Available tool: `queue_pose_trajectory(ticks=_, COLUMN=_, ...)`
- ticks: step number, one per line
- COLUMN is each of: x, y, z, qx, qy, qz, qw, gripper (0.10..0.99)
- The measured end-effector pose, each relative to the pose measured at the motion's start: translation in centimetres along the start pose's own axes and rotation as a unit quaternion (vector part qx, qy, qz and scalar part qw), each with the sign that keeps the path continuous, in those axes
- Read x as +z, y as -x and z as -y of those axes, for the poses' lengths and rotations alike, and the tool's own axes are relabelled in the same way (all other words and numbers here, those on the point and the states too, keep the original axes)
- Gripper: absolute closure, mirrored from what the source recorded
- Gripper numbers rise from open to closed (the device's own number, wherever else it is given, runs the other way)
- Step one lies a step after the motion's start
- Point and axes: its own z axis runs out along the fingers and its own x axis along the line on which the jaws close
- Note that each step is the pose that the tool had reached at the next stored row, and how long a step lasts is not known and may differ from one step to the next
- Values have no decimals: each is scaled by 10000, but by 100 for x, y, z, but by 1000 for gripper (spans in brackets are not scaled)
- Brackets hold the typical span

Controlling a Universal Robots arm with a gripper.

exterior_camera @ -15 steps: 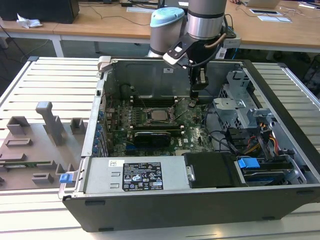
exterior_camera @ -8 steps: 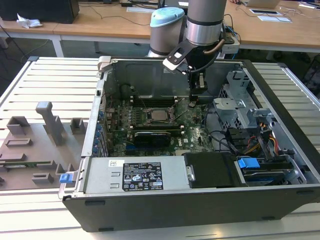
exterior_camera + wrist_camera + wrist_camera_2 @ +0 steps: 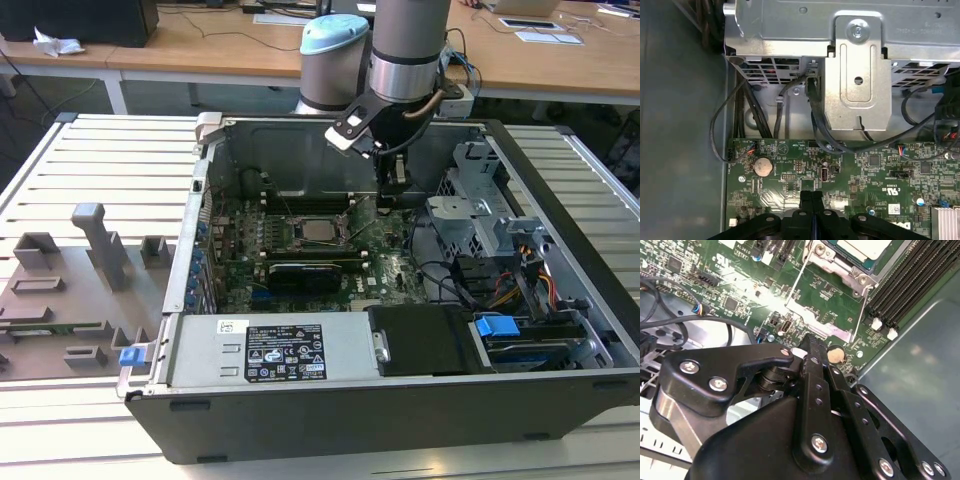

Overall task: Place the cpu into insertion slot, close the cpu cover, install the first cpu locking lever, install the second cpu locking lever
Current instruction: 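Close the cpu cover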

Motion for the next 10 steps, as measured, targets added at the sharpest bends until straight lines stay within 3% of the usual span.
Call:
queue_pose_trajectory(ticks=5, x=26, y=-2, z=17, qx=1, qy=0, qz=0, qw=10000, gripper=980)
queue_pose_trajectory(ticks=10, x=20, y=-3, z=105, qx=1, qy=8, qz=0, qw=10000, gripper=980)
